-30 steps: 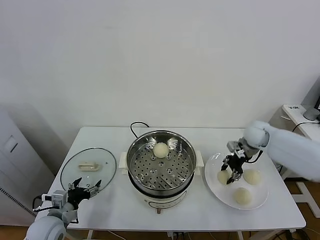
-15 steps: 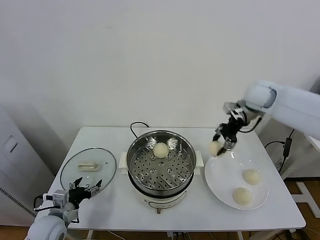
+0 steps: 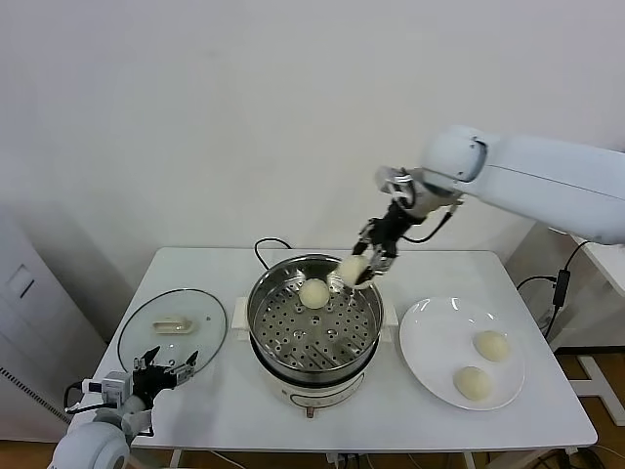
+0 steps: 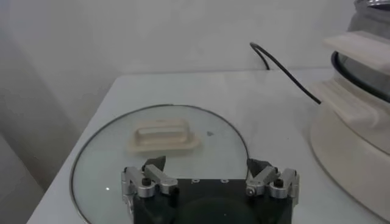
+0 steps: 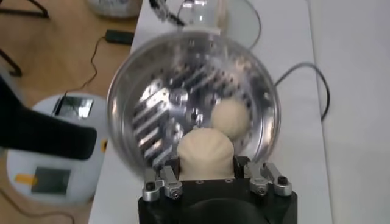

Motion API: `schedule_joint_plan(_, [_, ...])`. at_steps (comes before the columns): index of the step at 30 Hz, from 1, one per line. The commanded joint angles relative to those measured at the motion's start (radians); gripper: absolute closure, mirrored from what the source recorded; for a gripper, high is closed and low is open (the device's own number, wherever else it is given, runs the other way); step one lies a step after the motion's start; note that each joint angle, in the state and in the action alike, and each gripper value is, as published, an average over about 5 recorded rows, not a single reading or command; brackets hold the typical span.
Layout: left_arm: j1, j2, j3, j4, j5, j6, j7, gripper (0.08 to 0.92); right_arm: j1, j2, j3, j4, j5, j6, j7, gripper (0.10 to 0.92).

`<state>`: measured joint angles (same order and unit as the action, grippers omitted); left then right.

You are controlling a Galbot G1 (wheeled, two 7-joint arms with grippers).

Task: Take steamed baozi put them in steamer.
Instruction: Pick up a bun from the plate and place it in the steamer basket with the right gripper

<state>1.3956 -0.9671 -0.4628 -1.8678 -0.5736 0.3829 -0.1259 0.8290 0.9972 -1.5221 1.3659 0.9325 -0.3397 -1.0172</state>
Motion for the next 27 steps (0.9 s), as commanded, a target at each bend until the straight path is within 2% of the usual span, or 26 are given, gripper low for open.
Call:
schedule_joint_plan(1, [0.002,0.0,-0.002,-0.001,0.0,-0.001,0.0,0.177,-0.093,0.166,0.011,-0.01,0.1,-0.047,0.133,0.491])
schedule_joint_plan(27, [0.009,0.0,-0.009,-0.002,0.0,-0.009,0.002,0.177,-0.263,0.268,0.029,-0.096,0.034,-0.12,0.289,0.491])
